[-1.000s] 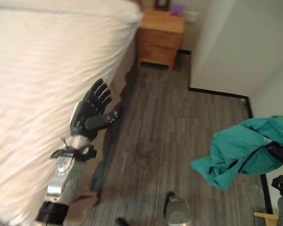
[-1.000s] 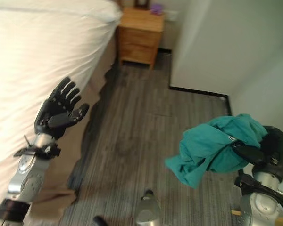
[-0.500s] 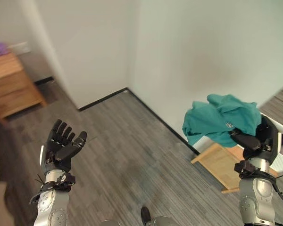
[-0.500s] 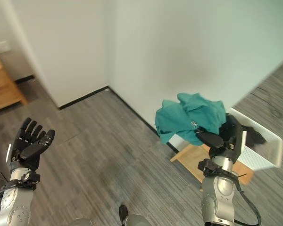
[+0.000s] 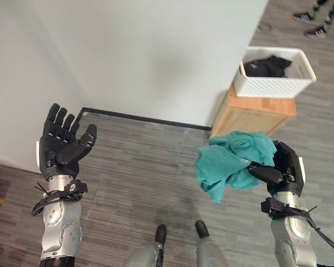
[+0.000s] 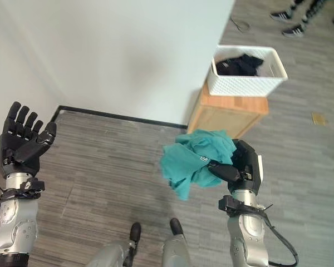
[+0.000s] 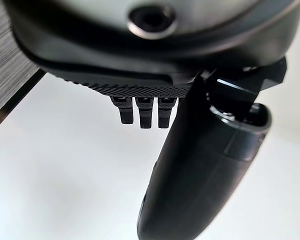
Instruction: Pick up bed clothes into laundry basket.
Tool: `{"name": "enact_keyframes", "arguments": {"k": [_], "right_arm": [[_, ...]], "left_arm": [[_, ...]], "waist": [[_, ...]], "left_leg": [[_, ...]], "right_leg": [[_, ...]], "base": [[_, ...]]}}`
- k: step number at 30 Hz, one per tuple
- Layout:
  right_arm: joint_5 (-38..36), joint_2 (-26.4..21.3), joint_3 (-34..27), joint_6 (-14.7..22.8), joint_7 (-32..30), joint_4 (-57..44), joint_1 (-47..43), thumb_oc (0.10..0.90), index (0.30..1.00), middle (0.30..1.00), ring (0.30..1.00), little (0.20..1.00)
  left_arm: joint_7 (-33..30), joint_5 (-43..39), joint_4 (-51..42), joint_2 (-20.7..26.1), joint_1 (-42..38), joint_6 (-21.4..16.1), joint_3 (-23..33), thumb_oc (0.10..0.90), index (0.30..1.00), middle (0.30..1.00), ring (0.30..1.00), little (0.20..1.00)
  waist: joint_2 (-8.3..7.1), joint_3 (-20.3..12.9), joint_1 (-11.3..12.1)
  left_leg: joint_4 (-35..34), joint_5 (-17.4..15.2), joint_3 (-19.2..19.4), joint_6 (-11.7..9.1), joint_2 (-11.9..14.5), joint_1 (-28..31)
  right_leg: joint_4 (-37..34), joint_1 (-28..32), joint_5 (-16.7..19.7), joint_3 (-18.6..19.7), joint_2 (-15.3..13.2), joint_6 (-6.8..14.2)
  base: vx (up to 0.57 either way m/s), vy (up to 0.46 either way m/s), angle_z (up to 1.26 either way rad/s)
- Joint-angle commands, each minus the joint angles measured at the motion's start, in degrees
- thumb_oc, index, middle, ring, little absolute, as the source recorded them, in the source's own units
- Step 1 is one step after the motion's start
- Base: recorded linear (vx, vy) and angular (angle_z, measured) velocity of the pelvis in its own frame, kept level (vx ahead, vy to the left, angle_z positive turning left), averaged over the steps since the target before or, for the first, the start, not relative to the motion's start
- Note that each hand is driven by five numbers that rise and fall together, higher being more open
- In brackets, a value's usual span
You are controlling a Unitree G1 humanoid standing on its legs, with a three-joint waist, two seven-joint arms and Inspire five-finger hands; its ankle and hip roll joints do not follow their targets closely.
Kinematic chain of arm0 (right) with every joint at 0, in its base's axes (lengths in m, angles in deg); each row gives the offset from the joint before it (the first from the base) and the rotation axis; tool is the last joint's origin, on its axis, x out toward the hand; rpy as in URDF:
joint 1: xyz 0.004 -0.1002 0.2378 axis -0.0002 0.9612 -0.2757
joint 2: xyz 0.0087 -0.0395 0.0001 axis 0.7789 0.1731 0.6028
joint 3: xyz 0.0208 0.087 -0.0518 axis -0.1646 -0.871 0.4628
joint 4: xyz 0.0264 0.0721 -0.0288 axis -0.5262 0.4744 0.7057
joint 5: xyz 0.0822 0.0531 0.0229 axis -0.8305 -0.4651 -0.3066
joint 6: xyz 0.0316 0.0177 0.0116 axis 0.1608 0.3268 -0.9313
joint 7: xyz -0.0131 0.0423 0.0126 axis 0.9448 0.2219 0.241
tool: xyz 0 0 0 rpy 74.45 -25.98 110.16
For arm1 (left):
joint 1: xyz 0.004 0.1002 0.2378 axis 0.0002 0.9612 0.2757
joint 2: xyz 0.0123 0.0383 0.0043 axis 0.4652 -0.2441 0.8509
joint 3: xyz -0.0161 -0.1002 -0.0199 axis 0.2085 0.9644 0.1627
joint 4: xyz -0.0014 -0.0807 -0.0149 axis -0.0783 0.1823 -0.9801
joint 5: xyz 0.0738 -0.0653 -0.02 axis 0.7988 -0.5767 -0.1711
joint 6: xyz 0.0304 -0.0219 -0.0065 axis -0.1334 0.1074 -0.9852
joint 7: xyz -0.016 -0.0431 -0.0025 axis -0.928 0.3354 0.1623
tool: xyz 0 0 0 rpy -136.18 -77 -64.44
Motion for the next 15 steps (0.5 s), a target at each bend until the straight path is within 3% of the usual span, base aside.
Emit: {"name": "enact_keyframes", "arguments": {"k": [1,2,4,10,11,15], "right_arm": [[1.34,-3.16,-2.93,6.37,0.92,-4.07,-7.83,0.4,0.3,0.3,0.3,0.3],[1.62,-3.11,-2.93,6.25,0.77,-4.11,-8.07,0.4,0.3,0.3,0.3,0.3],[1.98,-2.9,-3.02,5.74,0.91,-3.63,-7.83,0.4,0.3,0.3,0.3,0.3],[2.07,-4.19,-2.74,5.83,1.11,-3.41,-8.67,0.4,0.3,0.3,0.3,0.3],[1.7,-5.07,-8.75,4.09,1.8,0.61,-0.97,0.4,0.3,0.3,0.3,0.3],[2.67,-4.61,-6.58,4.32,1.43,0.5,-4.28,0.4,0.3,0.3,0.3,0.3]], "left_arm": [[0.28,2.24,-7.88,3.29,-0.3,-5.31,4.84,0.8,0.9,0.9,0.9,0.9],[0.22,1.89,-8.0,2.71,-0.17,-5.02,4.89,0.8,0.9,0.9,0.9,0.9],[1.05,2.02,-7.68,0.4,0.97,-4.19,4.25,0.8,0.9,0.9,0.9,0.9],[1.14,0.58,-7.06,-0.9,2.48,-3.36,3.54,0.8,0.9,0.9,0.9,0.9],[6.28,8.41,-8.96,4.79,4.09,1.94,0.37,0.8,0.9,0.9,0.9,0.9],[6.28,8.86,-7.35,4.77,4.84,1.99,0.31,0.8,0.9,0.9,0.9,0.9]], "waist": [[0.55,-6.26,2.64],[0.15,-6.78,3.19],[-1.31,-8.44,2.6],[-1.97,-9.18,2.83],[-2.45,-8.23,1.03],[-2.25,-8.13,1.78]], "left_leg": [[-8.09,-1.67,-0.07,-6.36,7.11,4.96],[-8.39,-1.38,1.17,-6.4,6.6,5.11],[-9.29,-1.21,2.24,-6.62,4.82,5.4],[-8.75,-2.01,3.93,-6.16,5.8,5.87],[-5.85,-3.8,0.41,-7.83,8.08,5.77],[-4.32,-5.47,1.2,-6.83,7.26,6.0]], "right_leg": [[1.18,2.52,-1.69,-6.93,1.82,-1.09],[0.33,3.55,-2.11,-8.81,1.05,-1.26],[-9.57,6.34,-0.23,-6.0,1.73,-1.37],[-11.58,6.66,1.26,-3.13,3.35,-1.48],[-12.37,8.55,1.35,-6.5,2.85,-1.51],[-10.67,8.05,0.69,-5.64,1.8,-0.89]], "base": [[-0.11,0.153,-0.95],[-0.06,0.058,-0.89],[-0.08,0.01,-0.55],[-0.01,-0.023,-0.17],[0.0,-0.013,-0.1],[0.01,0.081,0.06]]}}
